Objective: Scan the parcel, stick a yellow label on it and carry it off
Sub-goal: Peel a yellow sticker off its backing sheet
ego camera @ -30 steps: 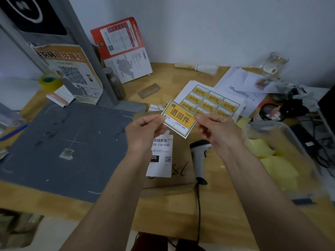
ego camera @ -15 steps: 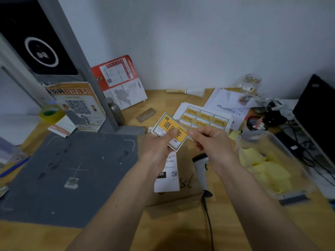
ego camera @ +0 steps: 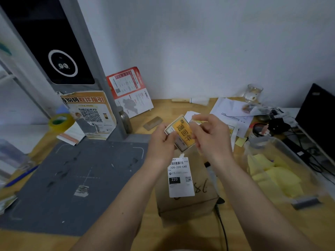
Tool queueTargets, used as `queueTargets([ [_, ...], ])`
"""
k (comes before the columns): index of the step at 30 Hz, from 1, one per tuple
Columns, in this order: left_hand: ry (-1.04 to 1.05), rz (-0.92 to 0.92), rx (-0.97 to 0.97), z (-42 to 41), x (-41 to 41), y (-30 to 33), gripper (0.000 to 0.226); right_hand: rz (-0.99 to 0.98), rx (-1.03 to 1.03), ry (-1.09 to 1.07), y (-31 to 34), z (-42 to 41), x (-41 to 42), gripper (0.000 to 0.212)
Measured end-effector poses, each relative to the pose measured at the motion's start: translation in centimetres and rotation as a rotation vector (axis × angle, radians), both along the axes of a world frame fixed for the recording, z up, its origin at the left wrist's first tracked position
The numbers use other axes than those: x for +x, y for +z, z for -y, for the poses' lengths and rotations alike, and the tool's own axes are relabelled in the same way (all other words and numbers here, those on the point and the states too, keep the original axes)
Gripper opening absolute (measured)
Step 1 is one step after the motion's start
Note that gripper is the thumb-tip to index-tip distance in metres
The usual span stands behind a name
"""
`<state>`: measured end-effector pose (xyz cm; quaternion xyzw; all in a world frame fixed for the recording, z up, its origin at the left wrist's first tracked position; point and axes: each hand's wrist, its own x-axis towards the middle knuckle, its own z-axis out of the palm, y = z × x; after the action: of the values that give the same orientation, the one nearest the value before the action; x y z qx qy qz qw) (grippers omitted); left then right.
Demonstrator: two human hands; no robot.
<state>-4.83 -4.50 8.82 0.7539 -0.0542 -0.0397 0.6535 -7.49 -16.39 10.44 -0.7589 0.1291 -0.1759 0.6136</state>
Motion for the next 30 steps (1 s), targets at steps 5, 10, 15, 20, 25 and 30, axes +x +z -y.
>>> queueTargets([
  [5,-0.05,0.142,0.048,-0.5,-0.4,0.2,0.026,0.012,0.271,0.069,1.8,-1.1,0.0,0.01],
  [10,-0.048,0.17,0.002,0.0,-1.3,1.1,0.023,0.025,0.37,0.074,2.5,-0.9,-0.2,0.006],
  [15,-0.023,0.137,-0.055,0.4,-2.2,2.0,0.023,0.086,0.386,0.107,2.4,-0.9,-0.6,0.005],
  [20,0.015,0.141,-0.009,0.1,-2.5,2.3,0.024,0.117,0.255,0.124,2.1,-0.7,-0.9,0.011],
  [25,0.015,0.169,0.008,0.1,-2.6,2.6,0.022,0.104,0.236,0.135,2.2,-0.7,-1.1,0.004],
  [30,0.012,0.22,0.032,0.0,-2.8,2.7,0.021,0.077,0.272,0.148,2.3,-0.6,-1.3,0.004],
])
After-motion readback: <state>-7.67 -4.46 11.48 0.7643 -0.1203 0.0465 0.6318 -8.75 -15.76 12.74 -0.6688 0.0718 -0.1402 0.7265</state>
